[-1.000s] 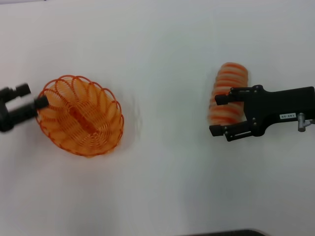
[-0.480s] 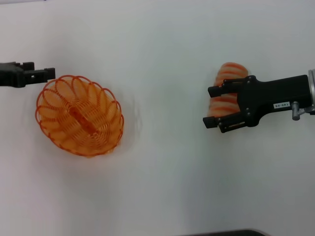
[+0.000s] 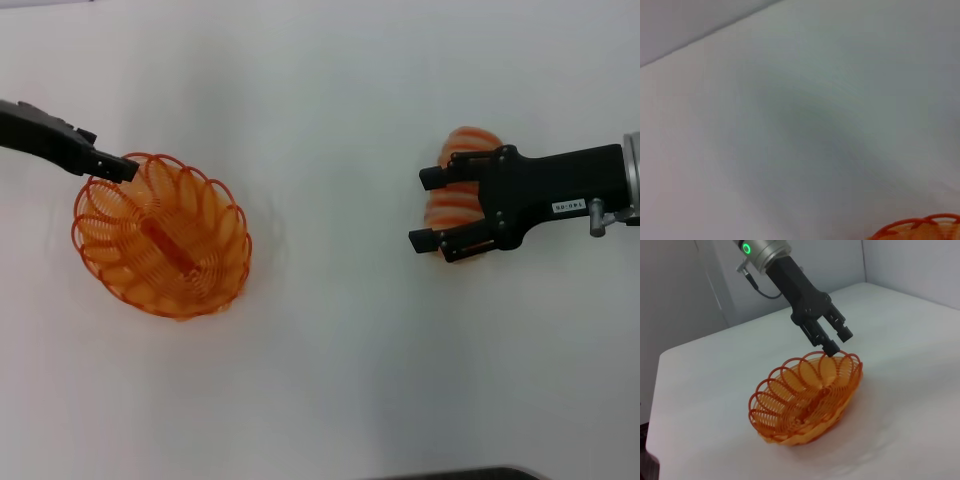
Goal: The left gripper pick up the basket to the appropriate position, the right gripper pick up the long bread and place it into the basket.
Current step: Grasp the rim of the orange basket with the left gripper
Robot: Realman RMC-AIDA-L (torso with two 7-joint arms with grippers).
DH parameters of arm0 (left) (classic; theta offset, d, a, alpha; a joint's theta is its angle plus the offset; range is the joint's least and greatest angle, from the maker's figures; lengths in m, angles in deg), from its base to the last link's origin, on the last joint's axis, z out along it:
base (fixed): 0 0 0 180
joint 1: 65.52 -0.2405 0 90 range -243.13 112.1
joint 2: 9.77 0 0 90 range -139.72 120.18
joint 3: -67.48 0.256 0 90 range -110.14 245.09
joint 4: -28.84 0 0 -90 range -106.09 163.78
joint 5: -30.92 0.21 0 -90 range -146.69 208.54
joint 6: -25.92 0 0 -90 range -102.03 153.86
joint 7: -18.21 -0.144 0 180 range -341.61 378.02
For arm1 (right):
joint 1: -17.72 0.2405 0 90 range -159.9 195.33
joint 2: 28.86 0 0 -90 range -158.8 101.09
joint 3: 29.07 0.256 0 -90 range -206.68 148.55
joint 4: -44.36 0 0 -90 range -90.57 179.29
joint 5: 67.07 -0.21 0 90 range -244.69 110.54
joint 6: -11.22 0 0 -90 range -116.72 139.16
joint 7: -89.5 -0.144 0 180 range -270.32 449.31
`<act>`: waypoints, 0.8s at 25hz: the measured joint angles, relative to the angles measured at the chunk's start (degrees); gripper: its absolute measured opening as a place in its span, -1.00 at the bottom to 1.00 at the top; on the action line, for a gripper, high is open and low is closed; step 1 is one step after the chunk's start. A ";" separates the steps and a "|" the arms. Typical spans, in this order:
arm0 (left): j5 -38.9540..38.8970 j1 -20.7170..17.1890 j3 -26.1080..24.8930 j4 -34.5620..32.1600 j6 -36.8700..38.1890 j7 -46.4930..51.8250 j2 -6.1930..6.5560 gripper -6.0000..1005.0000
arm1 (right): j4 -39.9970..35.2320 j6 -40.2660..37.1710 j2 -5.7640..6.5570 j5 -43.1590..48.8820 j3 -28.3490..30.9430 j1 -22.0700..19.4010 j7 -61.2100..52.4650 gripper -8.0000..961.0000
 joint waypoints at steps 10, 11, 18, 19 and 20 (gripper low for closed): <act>8.17 3.42 6.06 0.47 -3.23 3.44 -1.42 0.50 | -0.03 0.02 -0.18 -0.06 -0.10 0.16 0.00 0.93; 8.72 3.45 6.58 0.49 -3.49 3.60 -1.62 0.50 | -0.03 0.02 -0.17 -0.06 -0.09 0.18 0.00 0.93; 10.73 3.46 9.58 1.80 -4.81 4.18 -2.83 0.50 | -0.03 0.01 -0.14 -0.06 -0.05 0.55 0.00 0.93; 10.74 3.38 9.82 1.88 -5.05 4.24 -2.90 0.50 | -0.03 0.01 -0.14 -0.06 -0.05 0.55 0.00 0.93; 10.75 3.30 10.00 1.89 -5.22 4.31 -2.95 0.50 | -0.03 0.01 -0.13 -0.06 -0.06 0.55 0.00 0.93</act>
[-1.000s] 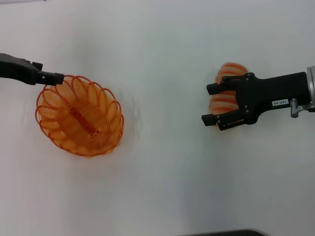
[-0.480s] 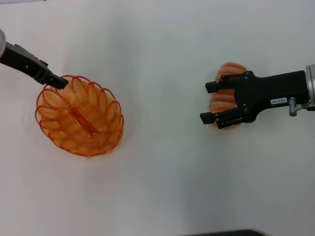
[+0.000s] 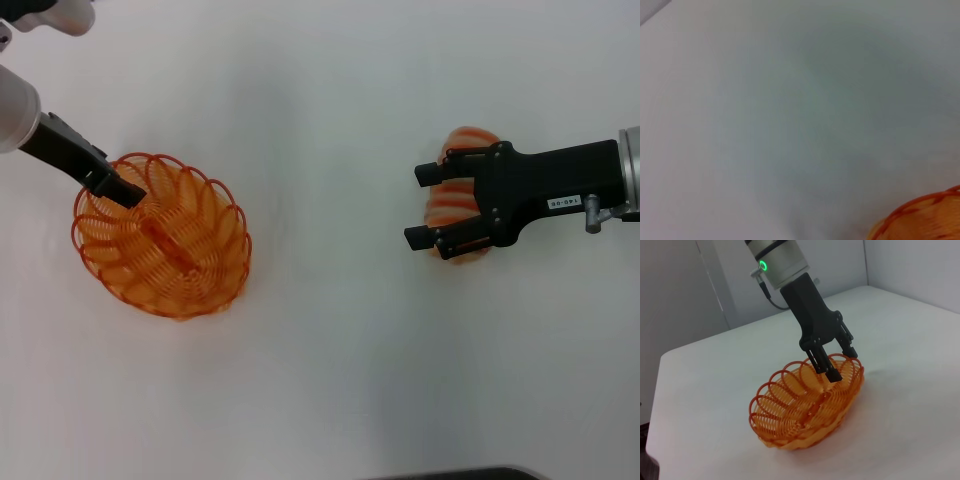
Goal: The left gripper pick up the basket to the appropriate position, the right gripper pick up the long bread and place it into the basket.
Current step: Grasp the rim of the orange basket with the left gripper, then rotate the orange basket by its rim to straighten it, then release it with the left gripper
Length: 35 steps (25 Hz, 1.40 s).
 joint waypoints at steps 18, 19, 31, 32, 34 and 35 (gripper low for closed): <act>0.03 -0.55 -0.24 -0.40 -1.42 2.93 -0.14 -0.27 | 0.00 0.16 0.00 0.00 0.37 0.05 -0.09 0.93; 0.01 -0.57 -0.34 -0.43 -1.32 3.08 -0.15 -0.32 | 0.00 0.22 0.00 0.00 0.42 0.04 -0.09 0.93; -1.38 -0.17 -3.70 -4.84 6.16 11.18 -0.51 -0.80 | 0.17 0.37 -0.01 -0.09 2.34 -0.02 -0.09 0.94; -1.48 -0.16 -3.71 -5.32 7.11 13.06 -0.43 -0.80 | 0.17 0.49 0.00 -0.09 2.51 0.01 -0.09 0.94; -1.52 0.01 -3.86 -5.80 8.43 15.45 -0.29 -0.80 | 0.14 0.91 -0.01 -0.09 2.68 0.05 -0.09 0.94; -1.76 0.20 -4.95 -6.78 10.01 18.00 -0.20 -0.81 | 0.13 1.23 -0.01 -0.09 2.73 0.08 -0.09 0.94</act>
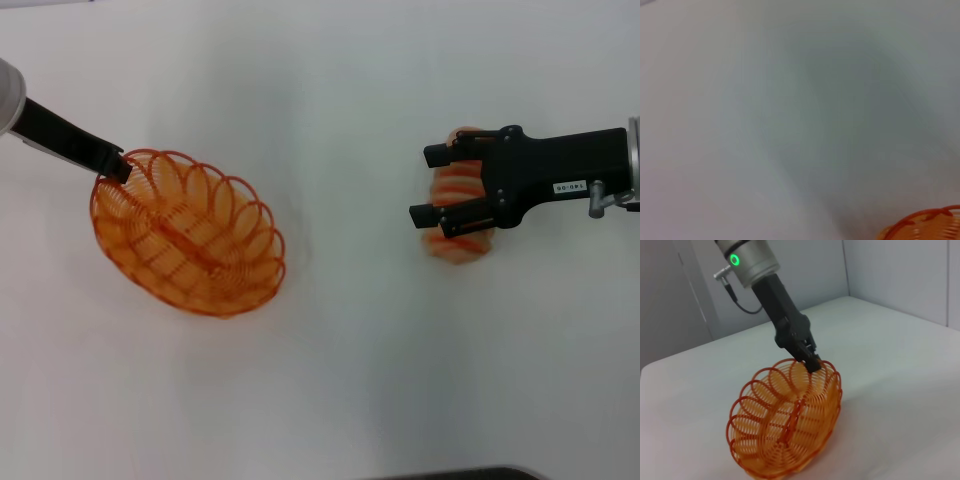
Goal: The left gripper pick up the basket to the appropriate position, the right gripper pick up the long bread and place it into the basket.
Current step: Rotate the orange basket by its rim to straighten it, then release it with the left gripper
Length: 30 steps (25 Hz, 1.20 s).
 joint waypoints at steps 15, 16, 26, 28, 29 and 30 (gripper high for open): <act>-9.29 -2.39 -13.10 -1.64 6.71 5.00 0.55 -0.85 | 0.40 6.15 -0.37 -0.08 0.34 0.19 -0.12 0.94; -9.71 -3.03 -13.59 -1.95 6.64 5.43 0.42 -0.85 | 0.40 6.41 -0.41 -0.24 0.39 0.20 -0.18 0.94; -11.23 -8.81 -14.92 -4.68 1.10 7.74 -2.01 -0.84 | 0.44 9.10 -0.44 -2.62 1.48 -0.41 -0.35 0.94; -12.48 -9.91 -14.83 -4.67 -0.08 7.99 -2.17 -0.85 | 0.62 9.81 -0.45 -3.62 1.71 -0.62 -0.35 0.94; -13.25 -10.52 -14.71 -4.62 -0.61 8.04 -2.22 -0.85 | 0.84 10.26 -0.47 -4.27 1.84 -0.75 -0.35 0.94; -14.09 -11.05 -14.64 -4.54 -1.17 8.08 -2.26 -0.85 | 1.05 10.74 -0.48 -4.92 1.96 -0.86 -0.35 0.94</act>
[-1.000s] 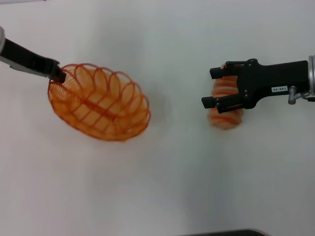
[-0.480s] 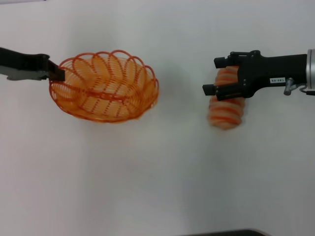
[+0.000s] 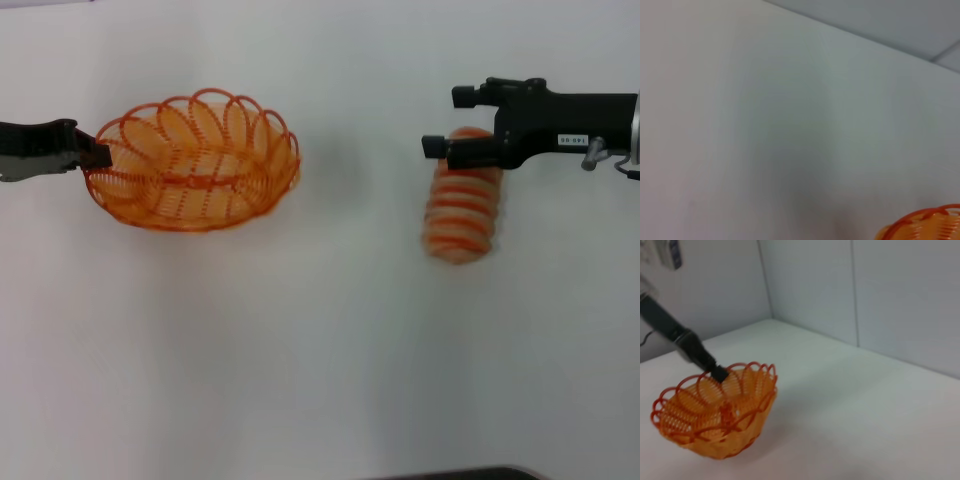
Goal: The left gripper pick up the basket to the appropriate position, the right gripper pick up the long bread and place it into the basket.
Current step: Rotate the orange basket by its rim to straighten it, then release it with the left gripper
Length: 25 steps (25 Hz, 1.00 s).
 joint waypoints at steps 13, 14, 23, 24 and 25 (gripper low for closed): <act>-4.70 -4.12 4.74 2.57 -5.67 0.04 -0.30 -0.85 | 3.13 4.61 -0.14 -4.12 -0.02 -0.03 1.21 0.94; -5.23 -4.48 5.26 2.62 -6.18 0.04 -0.32 -0.85 | 3.15 4.73 -0.14 -4.12 -0.07 -0.03 1.21 0.94; -6.01 -5.26 7.89 4.18 -9.85 0.08 -0.31 -0.85 | 4.26 4.89 -0.14 -4.13 -0.59 0.10 2.19 0.94; -6.01 -5.27 7.96 4.27 -10.04 0.10 -0.31 -0.85 | 4.43 4.95 -0.14 -4.13 -0.54 0.10 2.25 0.94; -6.00 -5.27 8.07 4.39 -10.36 0.12 -0.31 -0.85 | 4.52 5.09 -0.14 -4.13 -0.54 0.12 2.34 0.94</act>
